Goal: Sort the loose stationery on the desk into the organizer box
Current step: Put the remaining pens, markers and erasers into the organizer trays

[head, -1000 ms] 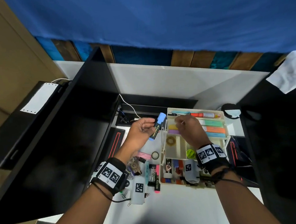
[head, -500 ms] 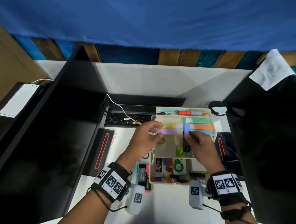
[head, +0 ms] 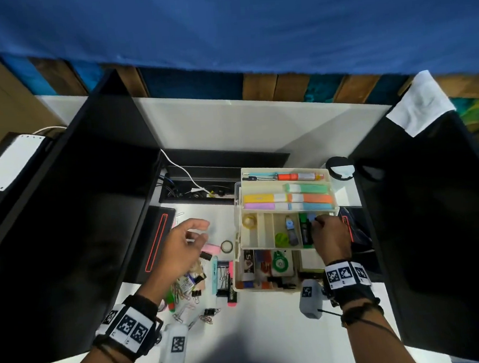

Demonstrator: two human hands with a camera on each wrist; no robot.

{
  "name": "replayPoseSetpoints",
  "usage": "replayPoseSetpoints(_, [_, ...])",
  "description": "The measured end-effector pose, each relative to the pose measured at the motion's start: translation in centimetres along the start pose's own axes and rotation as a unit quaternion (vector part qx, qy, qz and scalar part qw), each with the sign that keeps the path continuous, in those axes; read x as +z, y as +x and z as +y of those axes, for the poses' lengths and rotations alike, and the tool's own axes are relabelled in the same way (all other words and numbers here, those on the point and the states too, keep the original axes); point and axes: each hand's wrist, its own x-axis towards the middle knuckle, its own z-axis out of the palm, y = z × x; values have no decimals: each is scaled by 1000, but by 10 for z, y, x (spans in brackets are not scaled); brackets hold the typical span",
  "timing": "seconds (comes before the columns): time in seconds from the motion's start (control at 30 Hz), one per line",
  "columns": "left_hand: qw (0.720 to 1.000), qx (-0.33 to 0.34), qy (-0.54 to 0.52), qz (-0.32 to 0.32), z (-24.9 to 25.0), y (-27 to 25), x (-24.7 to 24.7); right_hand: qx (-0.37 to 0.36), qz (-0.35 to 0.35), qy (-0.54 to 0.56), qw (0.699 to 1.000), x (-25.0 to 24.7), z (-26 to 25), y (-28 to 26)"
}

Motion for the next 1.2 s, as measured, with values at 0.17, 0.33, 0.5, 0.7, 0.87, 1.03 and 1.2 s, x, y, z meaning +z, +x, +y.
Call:
replayPoseSetpoints(0.17, [998, -16, 49, 23, -31, -12, -29, -48, 18, -19, 999, 5, -1, -14])
replayPoseSetpoints(0.33, [977, 15, 214, -4, -61, -1, -29, -131, 104, 68, 984, -2, -20, -67])
replayPoseSetpoints(0.5, [937, 73, 334, -72, -63, 19, -11, -302, -88, 95, 945, 16, -63, -144])
replayPoseSetpoints(0.7, [894, 106, 426, -90, -66, 37, -6, -239, -354, -122, 896, 83, -58, -190])
replayPoseSetpoints(0.87, [887, 105, 434, -118, -70, 38, -7, -193, -343, -203, 896, 115, -56, -200])
replayPoseSetpoints(1.03, [902, 91, 404, -120, -72, 37, -9, -201, -216, -233, 926, 137, -60, -208])
replayPoseSetpoints(1.2, [963, 47, 262, -37, -71, 33, -12, -195, -175, -204, 943, 147, -51, -213])
